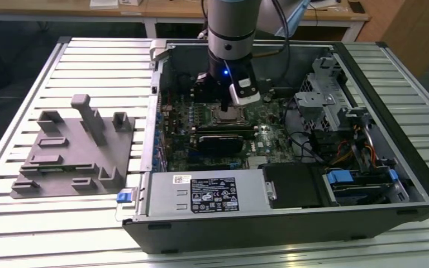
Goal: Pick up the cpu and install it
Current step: 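Install the second cpu locking lever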
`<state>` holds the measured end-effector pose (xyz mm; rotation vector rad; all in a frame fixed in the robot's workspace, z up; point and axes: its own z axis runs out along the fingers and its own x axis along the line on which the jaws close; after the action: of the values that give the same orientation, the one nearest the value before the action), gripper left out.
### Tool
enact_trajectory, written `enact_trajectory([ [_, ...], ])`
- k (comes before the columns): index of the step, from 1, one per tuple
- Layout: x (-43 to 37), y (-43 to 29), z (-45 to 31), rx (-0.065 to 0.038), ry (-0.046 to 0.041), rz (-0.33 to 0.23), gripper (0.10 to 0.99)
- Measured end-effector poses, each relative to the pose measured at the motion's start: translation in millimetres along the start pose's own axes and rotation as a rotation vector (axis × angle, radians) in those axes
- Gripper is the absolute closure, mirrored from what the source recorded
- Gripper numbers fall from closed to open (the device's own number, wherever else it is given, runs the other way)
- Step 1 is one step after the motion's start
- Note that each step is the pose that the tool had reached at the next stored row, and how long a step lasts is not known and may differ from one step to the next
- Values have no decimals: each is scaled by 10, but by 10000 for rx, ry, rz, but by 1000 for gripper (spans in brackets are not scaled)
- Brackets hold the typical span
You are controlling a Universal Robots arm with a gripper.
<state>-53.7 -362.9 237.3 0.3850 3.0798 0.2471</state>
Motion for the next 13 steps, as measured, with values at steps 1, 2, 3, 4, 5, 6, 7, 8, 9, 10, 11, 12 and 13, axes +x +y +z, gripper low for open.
enact_trajectory([
  [1, -26, 11, 6, 9, 8, 1, 980],
  [2, -52, 25, 11, 18, 16, 3, 980],
  [3, -68, 41, 18, 32, 23, 3, 980],
  [4, -79, 64, 24, 50, 28, 3, 980],
  [5, -88, 87, 29, 72, 33, 4, 980],
  [6, -95, 109, 34, 98, 35, 5, 980],
  [7, -104, 128, 39, 123, 39, 5, 980],
  [8, -110, 139, 42, 138, 41, 5, 980],
  [9, -113, 142, 42, 142, 43, 5, 980],
  [10, -114, 141, 42, 142, 43, 6, 980],
  [11, -114, 141, 42, 143, 43, 7, 980],
  [12, -115, 142, 42, 144, 43, 6, 980],
  [13, -115, 142, 42, 143, 43, 6, 980],
])
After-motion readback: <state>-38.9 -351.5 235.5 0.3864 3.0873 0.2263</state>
